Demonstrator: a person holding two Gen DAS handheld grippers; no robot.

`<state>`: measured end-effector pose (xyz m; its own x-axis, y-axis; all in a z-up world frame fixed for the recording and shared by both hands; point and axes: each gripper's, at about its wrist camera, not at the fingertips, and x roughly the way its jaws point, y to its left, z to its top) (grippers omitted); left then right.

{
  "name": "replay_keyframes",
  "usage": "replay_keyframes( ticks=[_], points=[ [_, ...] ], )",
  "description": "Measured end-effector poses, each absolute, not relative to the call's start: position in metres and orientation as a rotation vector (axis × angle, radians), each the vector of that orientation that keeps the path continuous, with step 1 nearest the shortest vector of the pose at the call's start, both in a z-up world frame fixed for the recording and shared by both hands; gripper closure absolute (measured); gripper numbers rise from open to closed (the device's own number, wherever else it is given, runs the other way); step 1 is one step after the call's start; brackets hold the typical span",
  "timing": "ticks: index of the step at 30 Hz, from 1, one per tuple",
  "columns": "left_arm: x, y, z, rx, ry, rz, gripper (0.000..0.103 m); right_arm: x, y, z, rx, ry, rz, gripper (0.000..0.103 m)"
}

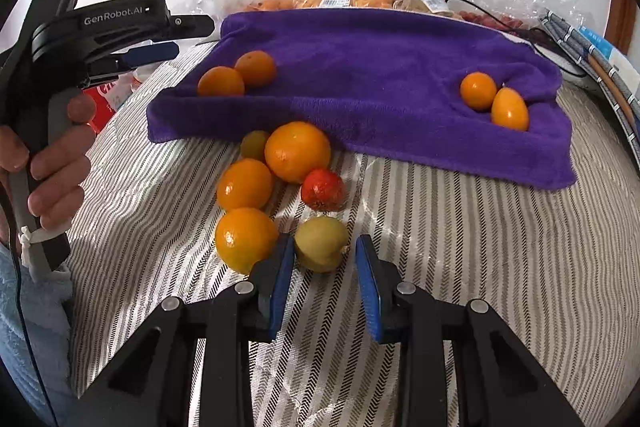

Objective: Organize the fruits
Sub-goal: 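Grasp the yellow-green fruit with the right tool while the left tool reaches another orange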

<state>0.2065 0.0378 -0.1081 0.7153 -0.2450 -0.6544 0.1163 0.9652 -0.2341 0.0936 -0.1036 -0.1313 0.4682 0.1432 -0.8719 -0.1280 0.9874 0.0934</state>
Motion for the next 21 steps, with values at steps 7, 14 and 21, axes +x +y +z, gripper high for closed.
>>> replay_keyframes(
  ticks=[7,14,21],
  points=[
    [0.208,0.034,-0.111,-0.163,0.754,-0.206,0.048,0.090,-0.104,-0.132,0.017,1.057,0.164,0.077],
    [0.208,0.032,-0.111,-0.157,0.754,-0.206,0.048,0.087,-0.107,-0.131,0.027,1.054,0.163,0.077],
    [0.206,0.029,-0.111,-0.142,0.745,-0.218,0.048,0.084,-0.114,-0.126,0.032,1.042,0.150,0.077]
  ],
)
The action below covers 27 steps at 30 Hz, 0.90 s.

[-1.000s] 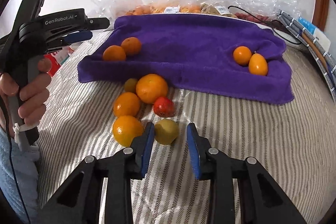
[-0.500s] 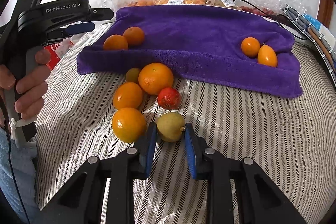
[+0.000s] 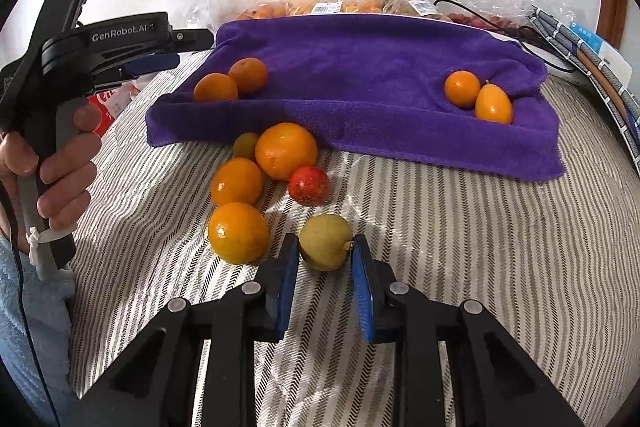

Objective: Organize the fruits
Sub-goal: 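Grasp the yellow-green fruit with the right tool while the left tool reaches another orange, then grasp an orange with the left tool while the right tool lifts the yellow-green fruit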

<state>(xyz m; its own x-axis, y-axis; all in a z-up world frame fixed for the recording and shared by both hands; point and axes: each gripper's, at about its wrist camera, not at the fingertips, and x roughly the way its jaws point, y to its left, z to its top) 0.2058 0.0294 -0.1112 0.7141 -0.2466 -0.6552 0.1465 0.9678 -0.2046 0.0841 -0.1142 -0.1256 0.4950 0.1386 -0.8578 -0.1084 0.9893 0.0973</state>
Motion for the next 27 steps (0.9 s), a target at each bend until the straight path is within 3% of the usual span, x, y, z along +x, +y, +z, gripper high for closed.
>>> replay_keyframes(
  ticks=[11,17,27],
  points=[
    [0.170,0.006,-0.114,-0.092,0.814,-0.337,0.048,0.070,-0.173,-0.106,0.018,0.987,0.013,0.077],
    [0.148,-0.017,-0.134,-0.087,0.939,-0.427,0.049,0.059,-0.208,-0.105,0.079,0.975,-0.048,0.077],
    [0.151,-0.036,-0.157,-0.087,1.039,-0.376,0.061,0.041,-0.229,-0.097,0.118,0.960,-0.067,0.077]
  ],
)
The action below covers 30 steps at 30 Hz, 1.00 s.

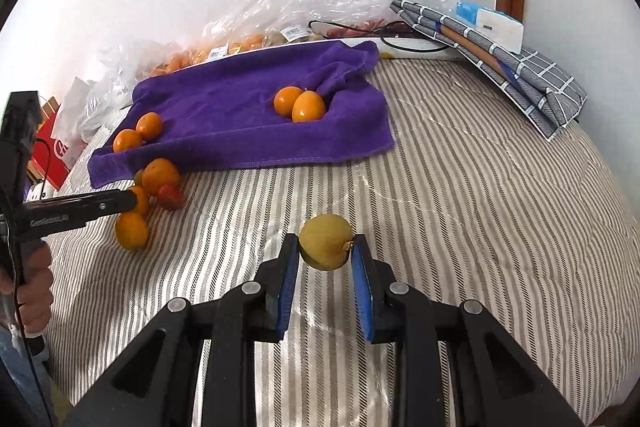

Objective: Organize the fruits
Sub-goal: 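Grasp an orange with the left tool while the right tool lifts the yellow-green fruit, then carry the orange and yellow-green fruit onto the towel and open both tools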

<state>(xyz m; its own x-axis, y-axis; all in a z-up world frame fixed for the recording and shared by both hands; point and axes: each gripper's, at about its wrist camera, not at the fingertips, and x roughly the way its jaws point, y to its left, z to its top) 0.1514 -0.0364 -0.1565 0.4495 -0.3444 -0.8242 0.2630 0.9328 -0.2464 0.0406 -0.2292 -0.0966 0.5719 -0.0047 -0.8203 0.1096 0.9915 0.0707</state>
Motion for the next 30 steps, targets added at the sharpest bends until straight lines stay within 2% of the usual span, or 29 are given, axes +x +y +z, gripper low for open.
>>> replay_keyframes(
  ticks=[5,20,30],
  points=[
    [0.157,-0.036,-0.164,-0.156,1.075,-0.395,0.072,0.035,-0.230,-0.096,0.111,0.966,-0.065,0.077],
    [0.148,0.002,-0.118,-0.194,0.946,-0.342,0.073,0.055,-0.238,-0.068,0.109,0.913,-0.081,0.077],
    [0.179,0.026,-0.084,-0.222,0.806,-0.253,0.073,0.104,-0.233,-0.038,0.052,0.832,-0.071,0.077]
  ],
)
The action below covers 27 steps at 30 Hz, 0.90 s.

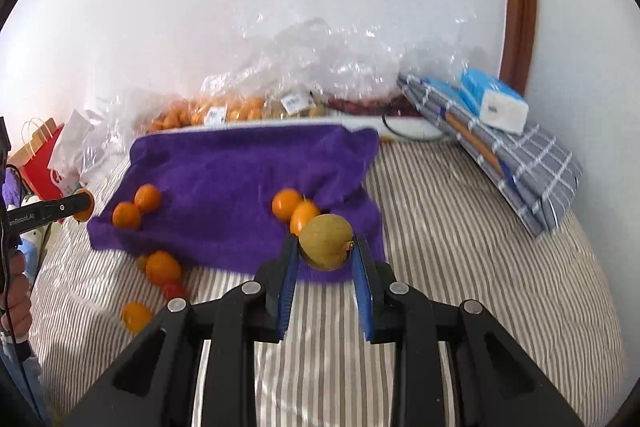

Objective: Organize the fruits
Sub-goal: 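Carry the orange and yellow-green fruit onto the towel and open both tools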

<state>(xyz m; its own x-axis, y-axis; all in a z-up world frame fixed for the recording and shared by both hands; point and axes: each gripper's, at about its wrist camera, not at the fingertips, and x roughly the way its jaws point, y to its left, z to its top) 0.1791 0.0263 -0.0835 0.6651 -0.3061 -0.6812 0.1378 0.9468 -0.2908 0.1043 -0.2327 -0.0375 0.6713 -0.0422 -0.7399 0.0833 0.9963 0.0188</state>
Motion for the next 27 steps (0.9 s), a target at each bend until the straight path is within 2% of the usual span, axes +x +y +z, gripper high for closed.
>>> replay_keyframes(
  ticks=[17,27],
  points=[
    [0.258,0.029,-0.079,-0.252,0.737,-0.195,0.073,0.211,-0.218,-0.047,0.041,0.810,-0.010,0.077],
    [0.276,0.033,-0.117,-0.292,0.787,-0.201,0.073,0.237,-0.220,-0.089,0.077,0.872,0.029,0.077]
  ],
)
